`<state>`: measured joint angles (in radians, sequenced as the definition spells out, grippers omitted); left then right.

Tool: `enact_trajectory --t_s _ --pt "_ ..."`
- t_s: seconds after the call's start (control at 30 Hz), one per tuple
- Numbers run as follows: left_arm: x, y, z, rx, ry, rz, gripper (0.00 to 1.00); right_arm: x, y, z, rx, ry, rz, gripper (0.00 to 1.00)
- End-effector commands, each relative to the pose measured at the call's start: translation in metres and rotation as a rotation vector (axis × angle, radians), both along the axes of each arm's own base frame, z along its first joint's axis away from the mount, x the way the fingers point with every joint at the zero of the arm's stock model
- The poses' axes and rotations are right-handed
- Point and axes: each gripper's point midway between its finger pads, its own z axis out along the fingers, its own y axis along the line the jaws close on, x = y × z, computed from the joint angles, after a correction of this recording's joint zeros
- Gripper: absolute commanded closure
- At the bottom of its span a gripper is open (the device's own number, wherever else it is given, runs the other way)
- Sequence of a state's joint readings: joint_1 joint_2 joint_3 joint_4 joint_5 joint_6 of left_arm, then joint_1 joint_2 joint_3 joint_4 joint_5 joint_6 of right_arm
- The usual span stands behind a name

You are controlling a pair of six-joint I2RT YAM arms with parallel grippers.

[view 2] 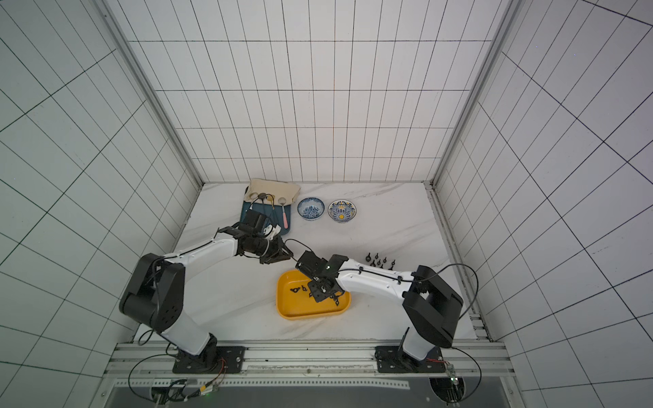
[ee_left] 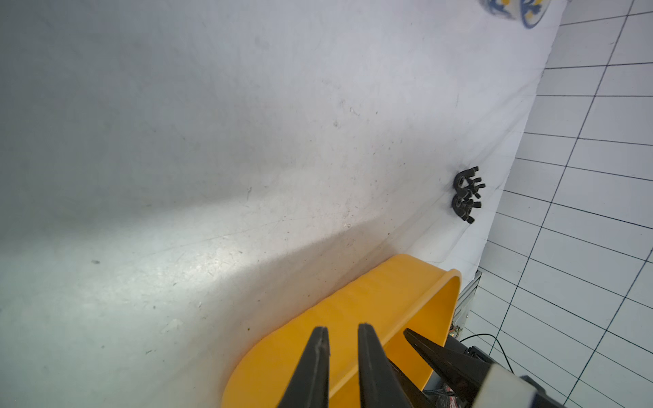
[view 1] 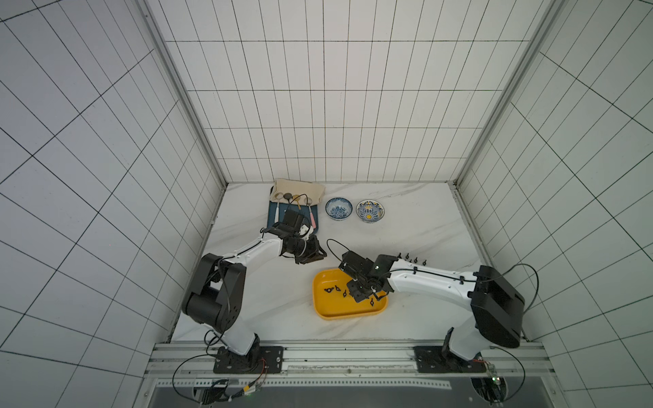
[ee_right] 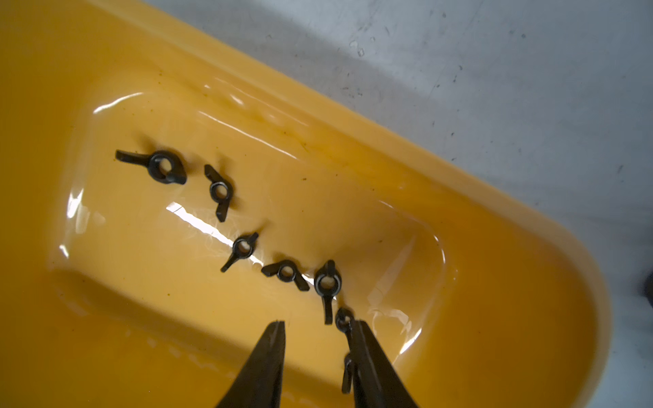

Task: Take out the wing nut from the storage box
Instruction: Adjust the storage box at the center of the board, then pick up the wing nut from the storage box.

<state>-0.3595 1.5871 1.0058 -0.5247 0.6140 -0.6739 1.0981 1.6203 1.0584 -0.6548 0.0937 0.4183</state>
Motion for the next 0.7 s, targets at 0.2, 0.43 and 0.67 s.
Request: enact_trajectory --t_s 0.2,0.43,0.67 --pt "-0.017 0.02 0.023 0.014 -0.049 0.024 0.78 0.015 0.011 -0.01 0.025 0.027 0.01 0.67" --pt "-0.02 0.024 0.029 0.01 -0.057 0.022 0.78 0.014 0.007 -0.025 0.02 0.06 -0.003 0.71" --pt "-0.023 0.023 0.028 0.002 -0.049 0.022 0.8 0.015 0.005 -0.033 -0.004 0.072 -0.018 0.76"
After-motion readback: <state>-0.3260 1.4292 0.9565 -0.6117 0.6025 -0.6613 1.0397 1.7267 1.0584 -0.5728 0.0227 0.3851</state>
